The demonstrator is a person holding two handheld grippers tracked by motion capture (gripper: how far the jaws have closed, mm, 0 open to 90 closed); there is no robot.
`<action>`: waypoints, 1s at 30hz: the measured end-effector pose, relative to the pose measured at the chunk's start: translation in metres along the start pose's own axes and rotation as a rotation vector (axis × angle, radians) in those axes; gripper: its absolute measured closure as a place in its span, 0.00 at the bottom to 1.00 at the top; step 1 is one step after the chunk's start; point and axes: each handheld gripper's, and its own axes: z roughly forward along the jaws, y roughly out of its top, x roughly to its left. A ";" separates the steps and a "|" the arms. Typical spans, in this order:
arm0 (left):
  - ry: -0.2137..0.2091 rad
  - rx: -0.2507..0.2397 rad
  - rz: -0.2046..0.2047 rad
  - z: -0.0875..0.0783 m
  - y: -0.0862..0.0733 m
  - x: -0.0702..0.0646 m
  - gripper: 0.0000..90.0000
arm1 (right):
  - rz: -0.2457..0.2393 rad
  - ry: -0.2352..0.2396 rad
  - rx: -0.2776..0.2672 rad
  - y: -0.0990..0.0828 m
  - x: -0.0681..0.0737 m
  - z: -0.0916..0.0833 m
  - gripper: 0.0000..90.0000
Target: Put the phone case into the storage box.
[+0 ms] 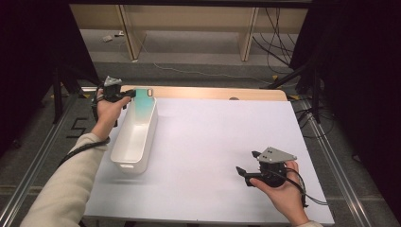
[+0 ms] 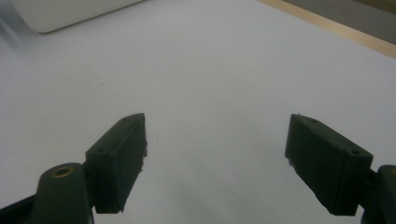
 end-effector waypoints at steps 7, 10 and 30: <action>0.016 0.004 0.008 -0.002 0.000 0.000 0.84 | -0.001 0.000 -0.001 0.000 0.000 0.000 0.24; 0.011 0.005 -0.005 -0.004 -0.001 -0.001 0.74 | -0.001 0.000 -0.001 0.000 0.000 0.000 0.24; -0.072 -0.045 0.008 -0.045 0.002 -0.013 0.19 | 0.001 -0.003 -0.003 0.000 0.000 -0.001 0.24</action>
